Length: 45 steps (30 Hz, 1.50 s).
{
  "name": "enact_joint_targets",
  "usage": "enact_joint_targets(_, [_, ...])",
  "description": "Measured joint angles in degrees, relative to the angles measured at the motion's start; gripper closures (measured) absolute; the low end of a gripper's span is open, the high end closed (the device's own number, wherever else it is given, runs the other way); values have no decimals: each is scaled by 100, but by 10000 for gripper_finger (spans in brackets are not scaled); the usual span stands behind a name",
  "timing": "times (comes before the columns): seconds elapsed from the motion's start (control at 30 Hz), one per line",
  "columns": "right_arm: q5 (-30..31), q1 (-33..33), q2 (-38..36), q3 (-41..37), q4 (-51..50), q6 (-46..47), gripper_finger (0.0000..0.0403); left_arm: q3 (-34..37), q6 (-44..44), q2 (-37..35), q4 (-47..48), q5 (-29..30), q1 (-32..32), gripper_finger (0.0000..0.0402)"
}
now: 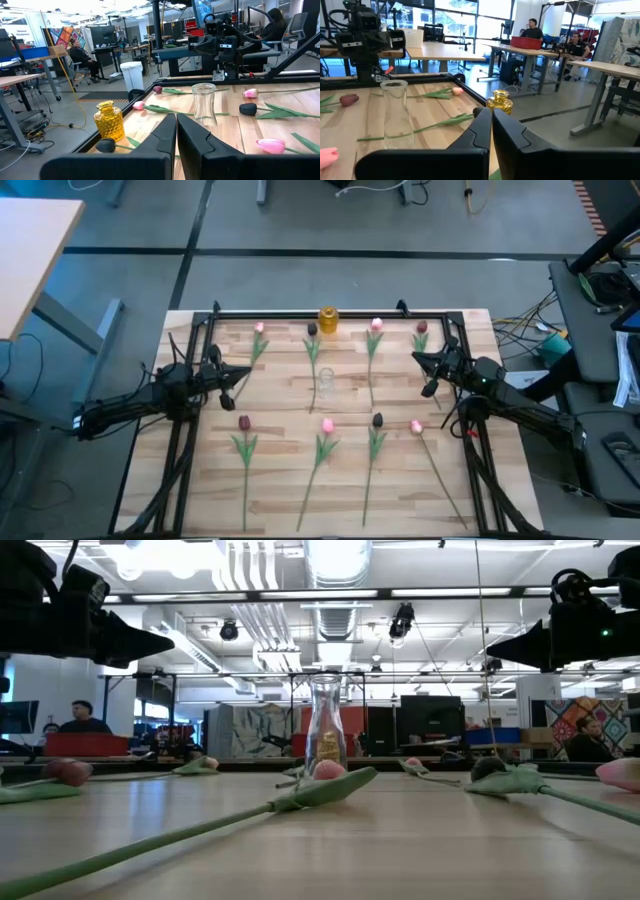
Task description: Sort flowers into vase by color
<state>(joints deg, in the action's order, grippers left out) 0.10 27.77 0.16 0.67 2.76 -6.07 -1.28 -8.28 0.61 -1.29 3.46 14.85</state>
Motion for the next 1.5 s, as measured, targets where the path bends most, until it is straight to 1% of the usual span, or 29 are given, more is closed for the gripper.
enact_joint_targets(0.87, [0,1,-1,0,2,0,394,0,-1,1,1,2,-2,402])
enact_joint_targets(0.9, [0,0,0,0,2,0,394,0,-20,1,1,23,-2,402])
enact_joint_targets(1.03, [-7,1,0,-1,193,5,394,0,-106,-1,-1,516,3,402])
enact_joint_targets(1.1, [-11,0,-1,-1,273,336,394,1,-106,-1,-1,608,4,402])
enact_joint_targets(1.3, [-7,0,0,0,416,2716,394,0,-171,-1,-14,647,2,402])
enact_joint_targets(1.4, [-1,0,4,0,515,3101,394,0,-209,-1,-14,653,2,402])
enact_joint_targets(1.5, [55,0,0,0,897,3330,394,0,-647,-1,-10,706,2,402])
